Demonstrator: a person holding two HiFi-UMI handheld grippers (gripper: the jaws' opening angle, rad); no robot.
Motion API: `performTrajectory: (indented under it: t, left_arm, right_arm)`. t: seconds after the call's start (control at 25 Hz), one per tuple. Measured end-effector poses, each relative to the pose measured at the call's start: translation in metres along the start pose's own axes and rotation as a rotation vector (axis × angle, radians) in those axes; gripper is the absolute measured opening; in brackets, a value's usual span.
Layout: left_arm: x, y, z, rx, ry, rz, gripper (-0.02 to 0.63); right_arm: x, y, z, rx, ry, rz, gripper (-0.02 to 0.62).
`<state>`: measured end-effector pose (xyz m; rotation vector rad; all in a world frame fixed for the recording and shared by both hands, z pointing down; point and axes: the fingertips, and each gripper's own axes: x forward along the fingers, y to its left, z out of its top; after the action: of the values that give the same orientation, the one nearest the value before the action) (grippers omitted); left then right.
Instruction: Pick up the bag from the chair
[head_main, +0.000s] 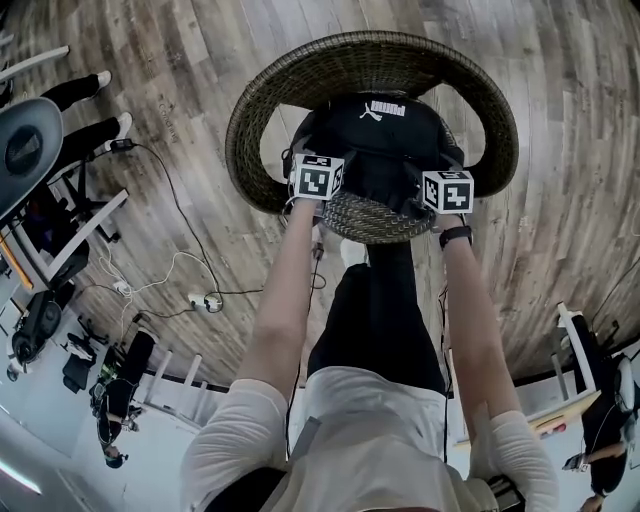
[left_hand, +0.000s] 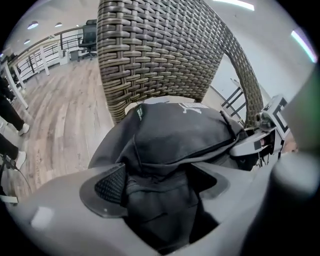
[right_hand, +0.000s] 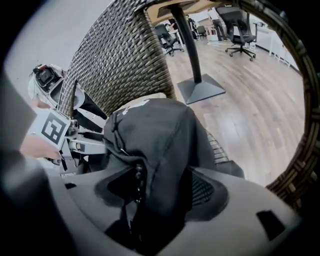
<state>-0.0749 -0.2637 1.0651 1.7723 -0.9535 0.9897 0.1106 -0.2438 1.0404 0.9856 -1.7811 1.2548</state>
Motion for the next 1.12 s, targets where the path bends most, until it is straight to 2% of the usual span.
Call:
performTrajectory:
  t: [0.08, 0.12, 0.28, 0.4, 0.56, 0.84, 1.12]
  left_arm:
    - [-0.001, -0.006, -0.003, 0.022, 0.016, -0.037, 0.342]
    - [-0.002, -0.009, -0.004, 0.035, 0.029, -0.052, 0.316]
    - [-0.005, -0.024, -0.005, 0.101, 0.087, -0.099, 0.241]
    - [-0.014, -0.033, -0.007, 0.158, 0.067, -0.098, 0.168]
    - [-0.029, -0.043, -0.007, 0.148, 0.022, -0.082, 0.124]
    - [-0.054, -0.052, -0.003, 0.056, -0.055, -0.077, 0.117]
    - [-0.085, -0.061, 0.019, 0.045, -0.102, -0.066, 0.117]
  right_arm:
    - [-0.001, 0.010, 0.002, -0.041, -0.006, 0.010, 0.230]
    - [-0.001, 0.013, 0.003, -0.058, -0.009, 0.009, 0.198]
    - [-0.005, 0.016, 0.004, -0.077, -0.022, -0.001, 0.125]
    - [-0.010, 0.022, 0.006, -0.086, -0.034, -0.005, 0.081]
    - [-0.023, 0.029, 0.009, -0.060, -0.088, 0.002, 0.058]
    - [-0.045, 0.039, 0.020, -0.049, -0.132, -0.006, 0.048]
    - [-0.074, 0.049, 0.041, -0.057, -0.170, -0.019, 0.048]
